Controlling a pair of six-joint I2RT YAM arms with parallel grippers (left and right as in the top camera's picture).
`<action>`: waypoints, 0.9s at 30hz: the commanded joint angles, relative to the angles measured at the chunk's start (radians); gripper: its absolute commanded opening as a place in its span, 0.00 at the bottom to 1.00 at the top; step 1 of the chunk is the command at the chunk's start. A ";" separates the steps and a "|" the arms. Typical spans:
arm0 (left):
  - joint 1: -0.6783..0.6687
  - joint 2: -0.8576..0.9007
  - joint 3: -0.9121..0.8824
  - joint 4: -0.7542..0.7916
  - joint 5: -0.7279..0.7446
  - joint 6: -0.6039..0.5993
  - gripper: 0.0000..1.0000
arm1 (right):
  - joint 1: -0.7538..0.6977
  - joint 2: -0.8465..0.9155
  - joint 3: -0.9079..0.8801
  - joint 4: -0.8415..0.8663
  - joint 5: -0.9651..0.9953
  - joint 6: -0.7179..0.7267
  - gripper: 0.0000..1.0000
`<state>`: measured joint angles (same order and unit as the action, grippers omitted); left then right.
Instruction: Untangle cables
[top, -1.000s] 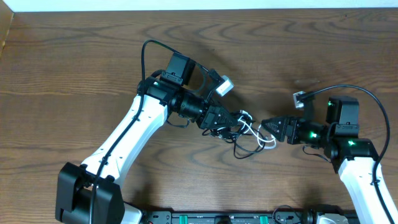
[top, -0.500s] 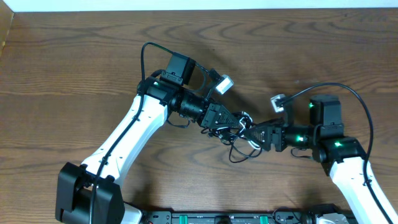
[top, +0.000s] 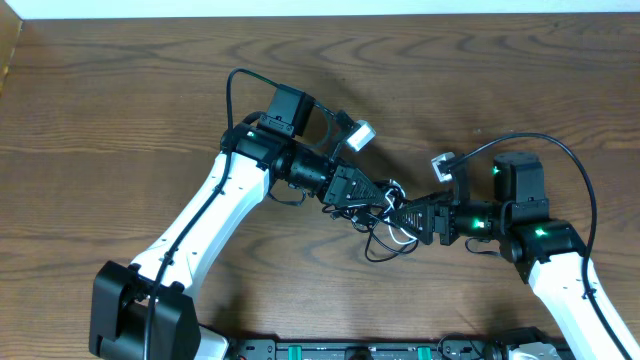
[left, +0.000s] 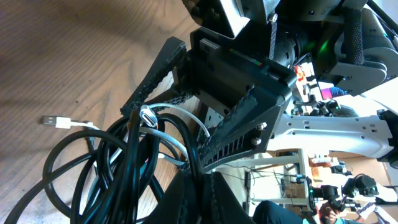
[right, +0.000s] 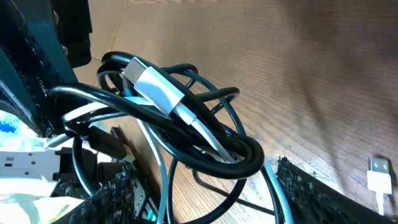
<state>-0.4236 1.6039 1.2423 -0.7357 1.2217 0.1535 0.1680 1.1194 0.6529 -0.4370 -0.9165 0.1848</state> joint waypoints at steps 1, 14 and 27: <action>0.001 -0.024 0.018 0.002 0.035 -0.002 0.08 | 0.008 0.005 0.007 -0.002 -0.002 -0.018 0.71; 0.001 -0.024 0.018 0.002 0.035 -0.002 0.08 | 0.008 0.005 0.007 -0.007 -0.001 -0.014 0.71; 0.001 -0.024 0.018 0.001 0.035 -0.002 0.08 | 0.008 0.005 0.007 -0.029 0.009 -0.014 0.70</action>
<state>-0.4236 1.6039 1.2423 -0.7357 1.2217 0.1535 0.1688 1.1194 0.6529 -0.4606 -0.9073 0.1852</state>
